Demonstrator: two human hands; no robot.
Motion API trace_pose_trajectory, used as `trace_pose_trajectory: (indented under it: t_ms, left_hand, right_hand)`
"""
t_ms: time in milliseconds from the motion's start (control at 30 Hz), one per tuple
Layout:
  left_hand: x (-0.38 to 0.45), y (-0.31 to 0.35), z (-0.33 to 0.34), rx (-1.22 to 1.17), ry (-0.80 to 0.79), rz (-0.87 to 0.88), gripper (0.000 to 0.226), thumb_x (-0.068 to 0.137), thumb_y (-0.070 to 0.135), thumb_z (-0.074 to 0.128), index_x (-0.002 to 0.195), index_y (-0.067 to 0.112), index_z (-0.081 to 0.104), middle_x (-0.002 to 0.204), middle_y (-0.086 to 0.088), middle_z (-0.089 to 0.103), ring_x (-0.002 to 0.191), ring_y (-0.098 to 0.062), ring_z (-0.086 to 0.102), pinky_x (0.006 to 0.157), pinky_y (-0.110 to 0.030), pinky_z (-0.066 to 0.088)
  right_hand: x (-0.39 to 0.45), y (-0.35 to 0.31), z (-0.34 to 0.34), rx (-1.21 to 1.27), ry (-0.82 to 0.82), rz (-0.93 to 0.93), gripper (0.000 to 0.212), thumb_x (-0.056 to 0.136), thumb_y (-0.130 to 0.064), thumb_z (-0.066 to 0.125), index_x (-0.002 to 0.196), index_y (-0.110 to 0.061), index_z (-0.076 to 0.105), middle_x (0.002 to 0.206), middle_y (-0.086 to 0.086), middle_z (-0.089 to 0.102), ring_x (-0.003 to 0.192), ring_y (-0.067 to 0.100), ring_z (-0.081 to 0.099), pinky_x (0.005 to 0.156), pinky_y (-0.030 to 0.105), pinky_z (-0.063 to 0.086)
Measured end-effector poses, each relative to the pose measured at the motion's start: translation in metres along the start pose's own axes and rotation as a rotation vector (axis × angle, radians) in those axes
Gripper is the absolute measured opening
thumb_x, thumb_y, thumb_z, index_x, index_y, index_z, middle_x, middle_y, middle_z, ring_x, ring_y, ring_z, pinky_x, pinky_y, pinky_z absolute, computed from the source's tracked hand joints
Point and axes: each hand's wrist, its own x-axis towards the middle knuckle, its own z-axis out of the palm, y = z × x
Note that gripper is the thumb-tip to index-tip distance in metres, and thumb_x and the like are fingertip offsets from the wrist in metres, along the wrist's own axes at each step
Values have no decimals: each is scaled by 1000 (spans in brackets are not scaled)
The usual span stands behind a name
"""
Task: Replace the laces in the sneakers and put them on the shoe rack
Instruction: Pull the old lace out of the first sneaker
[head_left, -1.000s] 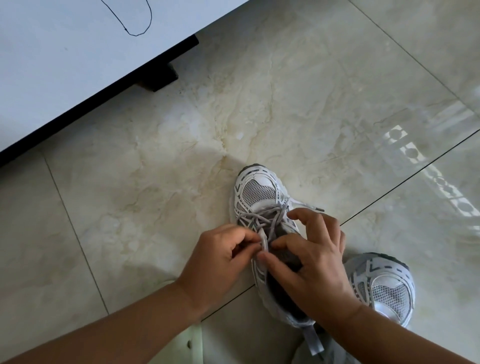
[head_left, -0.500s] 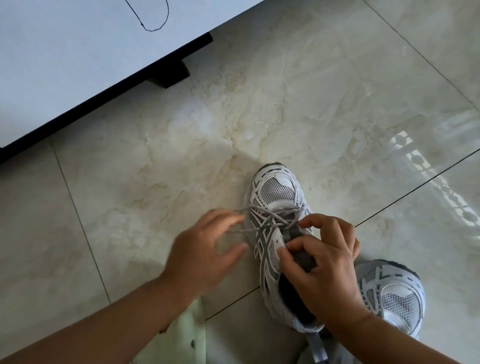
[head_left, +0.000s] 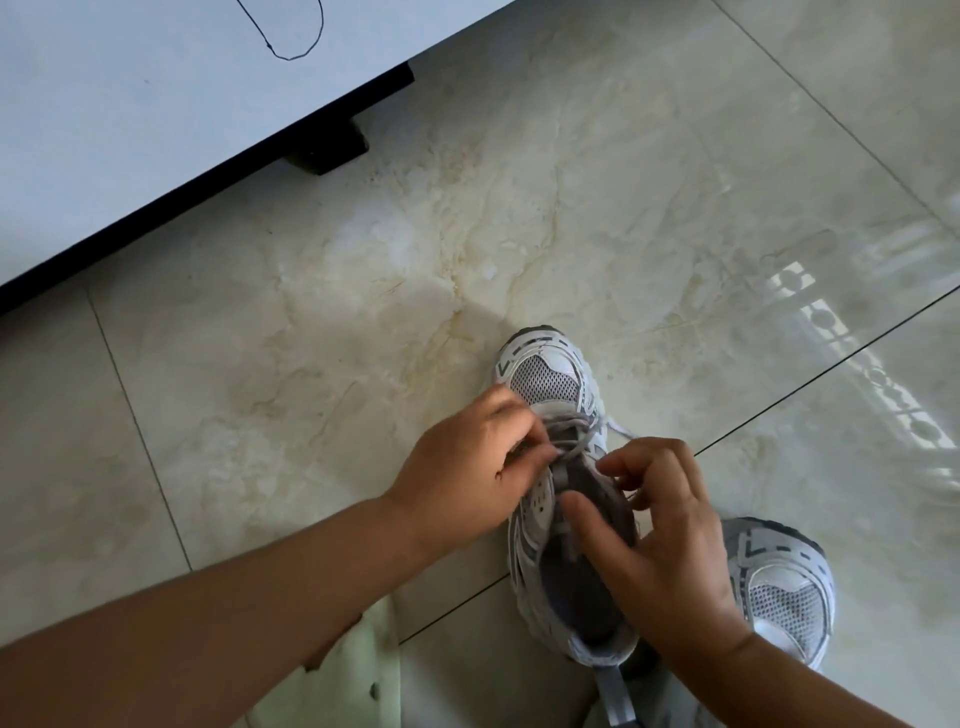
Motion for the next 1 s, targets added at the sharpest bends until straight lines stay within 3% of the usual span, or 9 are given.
trace_pose_trajectory:
  t_ms: [67, 133, 233, 300, 400, 600, 800, 933, 1000]
  left_hand:
    - [4, 3, 1, -109, -4, -65, 26, 86, 37, 51, 86, 15, 66, 73, 9, 61, 65, -8, 57, 58, -29, 48]
    - [11, 8, 1, -114, -29, -102, 22, 87, 32, 56, 96, 19, 71, 79, 4, 71, 71, -11, 65, 64, -32, 52]
    - [19, 12, 0, -48, -83, -131, 14, 84, 26, 67, 97, 24, 74, 76, 7, 71, 64, -3, 61, 63, -18, 47]
    - [22, 14, 0, -45, -106, -137, 10, 80, 27, 71, 89, 24, 75, 62, 17, 60, 55, 1, 52, 56, -14, 39]
    - [25, 12, 2, -26, -96, -50, 5, 77, 23, 72, 78, 19, 71, 70, 12, 50, 64, -7, 51, 60, -25, 43]
    - [21, 10, 13, -38, 29, 7, 10, 81, 21, 61, 75, 14, 59, 81, 1, 60, 75, -17, 60, 62, -32, 49]
    - [29, 1, 16, -193, 171, -308, 10, 87, 10, 61, 78, 12, 56, 65, 7, 55, 54, -5, 49, 50, -13, 37]
    - [29, -1, 6, 51, 59, 137, 29, 83, 2, 57, 108, 13, 63, 96, 0, 60, 82, -11, 55, 71, -26, 44]
    - [34, -2, 4, 194, -11, 374, 31, 81, 7, 57, 109, 17, 68, 99, 1, 64, 89, -17, 53, 77, -28, 39]
  right_hand:
    - [0, 4, -2, -17, -12, 48, 28, 67, -40, 63, 85, -21, 55, 88, -12, 50, 80, 4, 51, 69, 9, 41]
    - [-1, 8, -3, -36, -29, 68, 23, 66, -32, 66, 83, -18, 58, 85, -13, 52, 79, 2, 51, 67, 6, 40]
    - [3, 9, -4, -21, -24, 44, 15, 68, -23, 66, 79, -15, 61, 79, -9, 54, 73, 5, 52, 62, 6, 41]
    - [7, 9, -5, 6, -35, 14, 13, 72, -26, 65, 76, -14, 62, 76, -6, 55, 68, 7, 53, 58, 11, 43]
    - [10, 10, -7, 47, -53, -34, 17, 75, -29, 60, 70, -13, 61, 72, -5, 54, 63, 11, 52, 54, 25, 46]
    - [12, 10, -6, 87, -48, -73, 18, 75, -22, 59, 62, -9, 56, 65, -4, 50, 60, 16, 50, 49, 38, 45]
    - [8, 12, -9, 66, -28, -80, 16, 73, -9, 62, 60, -6, 53, 63, -1, 49, 58, 18, 48, 49, 38, 44]
    - [8, 13, -10, 66, -46, -118, 19, 78, -19, 57, 62, -8, 54, 65, -4, 49, 60, 16, 48, 49, 37, 44]
    - [9, 13, -10, 60, -50, -130, 19, 78, -20, 57, 63, -9, 54, 65, -5, 49, 60, 14, 48, 50, 36, 45]
